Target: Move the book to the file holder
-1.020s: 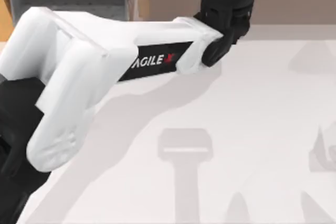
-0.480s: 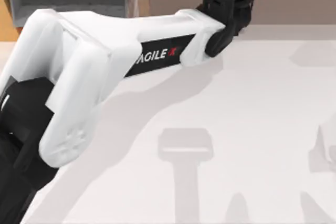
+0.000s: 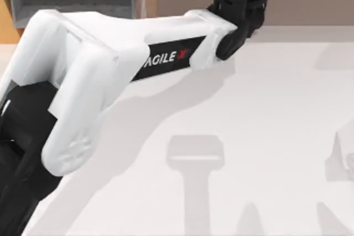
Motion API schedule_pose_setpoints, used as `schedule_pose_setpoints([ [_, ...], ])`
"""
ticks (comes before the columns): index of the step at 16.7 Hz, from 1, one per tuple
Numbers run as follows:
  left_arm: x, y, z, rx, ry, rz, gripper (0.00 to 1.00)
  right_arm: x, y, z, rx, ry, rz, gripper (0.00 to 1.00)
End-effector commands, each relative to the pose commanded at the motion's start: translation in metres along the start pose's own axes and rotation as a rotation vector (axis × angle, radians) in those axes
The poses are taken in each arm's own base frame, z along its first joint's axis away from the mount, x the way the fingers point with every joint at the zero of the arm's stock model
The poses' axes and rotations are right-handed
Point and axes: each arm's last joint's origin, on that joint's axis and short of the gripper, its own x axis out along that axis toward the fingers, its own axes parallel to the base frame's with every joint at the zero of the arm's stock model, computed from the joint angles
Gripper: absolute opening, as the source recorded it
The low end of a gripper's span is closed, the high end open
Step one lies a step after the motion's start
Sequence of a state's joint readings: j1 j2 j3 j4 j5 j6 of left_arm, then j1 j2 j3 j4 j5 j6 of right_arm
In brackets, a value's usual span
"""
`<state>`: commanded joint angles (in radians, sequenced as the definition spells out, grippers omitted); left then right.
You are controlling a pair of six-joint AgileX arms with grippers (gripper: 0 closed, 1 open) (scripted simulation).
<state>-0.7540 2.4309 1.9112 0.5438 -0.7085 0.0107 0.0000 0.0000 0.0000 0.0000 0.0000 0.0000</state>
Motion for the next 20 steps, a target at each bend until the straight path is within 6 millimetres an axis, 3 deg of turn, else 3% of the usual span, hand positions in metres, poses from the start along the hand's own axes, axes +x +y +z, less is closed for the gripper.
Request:
schedule_pose_setpoints([
  [6,0.0,0.0,0.0,0.0,0.0,0.0,0.02,0.0,0.0,0.0,0.0,0.0,0.0,1.0],
  [14,0.0,0.0,0.0,0.0,0.0,0.0,0.0,0.0,0.0,0.0,0.0,0.0,0.0,1.0],
  [20,-0.001,-0.002,0.012,0.0,-0.001,-0.004,0.0,0.0,0.0,0.0,0.0,0.0,0.0,1.0],
])
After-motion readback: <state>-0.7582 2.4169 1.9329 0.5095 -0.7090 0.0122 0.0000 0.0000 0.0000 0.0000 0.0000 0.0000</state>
